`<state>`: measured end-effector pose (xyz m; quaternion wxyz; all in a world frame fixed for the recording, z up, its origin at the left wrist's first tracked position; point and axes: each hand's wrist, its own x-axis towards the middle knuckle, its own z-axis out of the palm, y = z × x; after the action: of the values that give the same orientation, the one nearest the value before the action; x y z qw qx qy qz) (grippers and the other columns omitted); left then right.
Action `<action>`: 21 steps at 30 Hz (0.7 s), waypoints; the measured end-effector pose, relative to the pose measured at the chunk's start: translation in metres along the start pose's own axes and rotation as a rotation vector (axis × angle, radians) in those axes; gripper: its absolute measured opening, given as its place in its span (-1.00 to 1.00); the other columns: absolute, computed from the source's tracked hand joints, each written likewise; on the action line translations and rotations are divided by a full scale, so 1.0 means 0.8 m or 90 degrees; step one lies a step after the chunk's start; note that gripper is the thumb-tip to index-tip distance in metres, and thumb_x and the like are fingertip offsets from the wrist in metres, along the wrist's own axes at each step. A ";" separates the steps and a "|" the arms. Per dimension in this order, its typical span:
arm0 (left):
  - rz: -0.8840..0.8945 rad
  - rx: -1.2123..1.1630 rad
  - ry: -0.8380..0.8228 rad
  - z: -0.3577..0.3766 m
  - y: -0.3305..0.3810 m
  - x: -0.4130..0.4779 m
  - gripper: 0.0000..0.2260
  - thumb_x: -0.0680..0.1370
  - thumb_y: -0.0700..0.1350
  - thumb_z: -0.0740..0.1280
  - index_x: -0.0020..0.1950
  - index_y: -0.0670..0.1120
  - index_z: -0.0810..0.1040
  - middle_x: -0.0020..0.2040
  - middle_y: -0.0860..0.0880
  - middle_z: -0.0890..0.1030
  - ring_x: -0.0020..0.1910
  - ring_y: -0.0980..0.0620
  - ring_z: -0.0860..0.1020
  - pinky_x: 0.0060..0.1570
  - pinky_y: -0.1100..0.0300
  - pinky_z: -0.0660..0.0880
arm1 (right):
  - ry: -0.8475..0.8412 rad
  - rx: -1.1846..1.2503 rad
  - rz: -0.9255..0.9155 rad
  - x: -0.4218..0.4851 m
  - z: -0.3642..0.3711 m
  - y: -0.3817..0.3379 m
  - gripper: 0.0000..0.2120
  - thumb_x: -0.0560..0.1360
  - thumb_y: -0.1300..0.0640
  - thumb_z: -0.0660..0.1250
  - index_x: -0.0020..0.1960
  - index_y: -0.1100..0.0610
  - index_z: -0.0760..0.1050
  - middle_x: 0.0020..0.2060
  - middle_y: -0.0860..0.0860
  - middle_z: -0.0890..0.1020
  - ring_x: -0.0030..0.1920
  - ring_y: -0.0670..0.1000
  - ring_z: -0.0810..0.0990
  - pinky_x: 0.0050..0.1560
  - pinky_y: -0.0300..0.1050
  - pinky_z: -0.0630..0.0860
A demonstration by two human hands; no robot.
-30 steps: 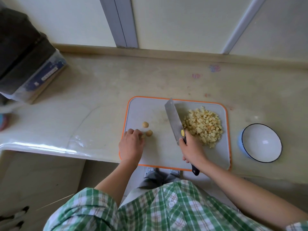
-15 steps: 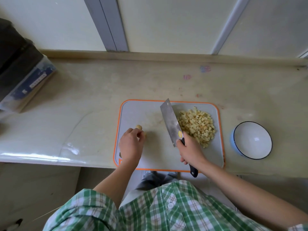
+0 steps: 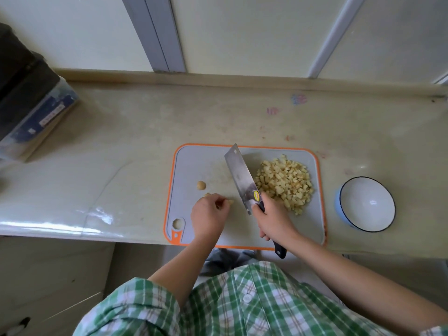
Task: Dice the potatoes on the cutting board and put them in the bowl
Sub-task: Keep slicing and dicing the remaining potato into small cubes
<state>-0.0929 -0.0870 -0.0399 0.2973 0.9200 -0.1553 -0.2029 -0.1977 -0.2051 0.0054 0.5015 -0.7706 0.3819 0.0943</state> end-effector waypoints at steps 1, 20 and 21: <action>-0.026 0.001 -0.015 0.004 0.008 -0.001 -0.90 0.48 -0.06 0.37 -0.12 -0.01 0.67 -0.18 0.01 0.67 -0.16 -0.03 0.59 -0.21 0.15 0.49 | 0.003 -0.009 -0.009 -0.001 0.000 0.000 -0.88 0.60 0.19 0.13 -0.10 0.20 0.30 -0.47 0.12 0.47 -0.58 0.07 0.50 -0.54 -0.03 0.45; -0.085 0.049 -0.060 0.012 0.032 -0.002 -0.90 0.46 -0.05 0.36 -0.08 0.04 0.67 -0.30 0.10 0.47 -0.11 -0.05 0.57 -0.25 0.21 0.38 | 0.044 -0.282 -0.104 0.005 0.040 0.023 -0.92 0.58 0.22 0.13 0.06 0.18 0.34 -0.43 0.02 0.38 -0.35 0.18 0.51 -0.40 -0.03 0.25; -0.081 0.051 -0.060 0.012 0.032 -0.002 -0.90 0.46 -0.05 0.36 -0.09 0.05 0.67 -0.26 0.07 0.53 -0.11 -0.05 0.58 -0.26 0.21 0.39 | 0.044 -0.282 -0.102 0.007 0.041 0.023 -0.91 0.58 0.22 0.12 0.07 0.18 0.34 -0.42 0.02 0.39 -0.32 0.19 0.53 -0.39 -0.04 0.26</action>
<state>-0.1029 -0.1106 -0.0311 0.2390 0.9287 -0.1184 -0.2577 -0.1988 -0.1838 -0.0266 0.3126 -0.8923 0.3065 0.1097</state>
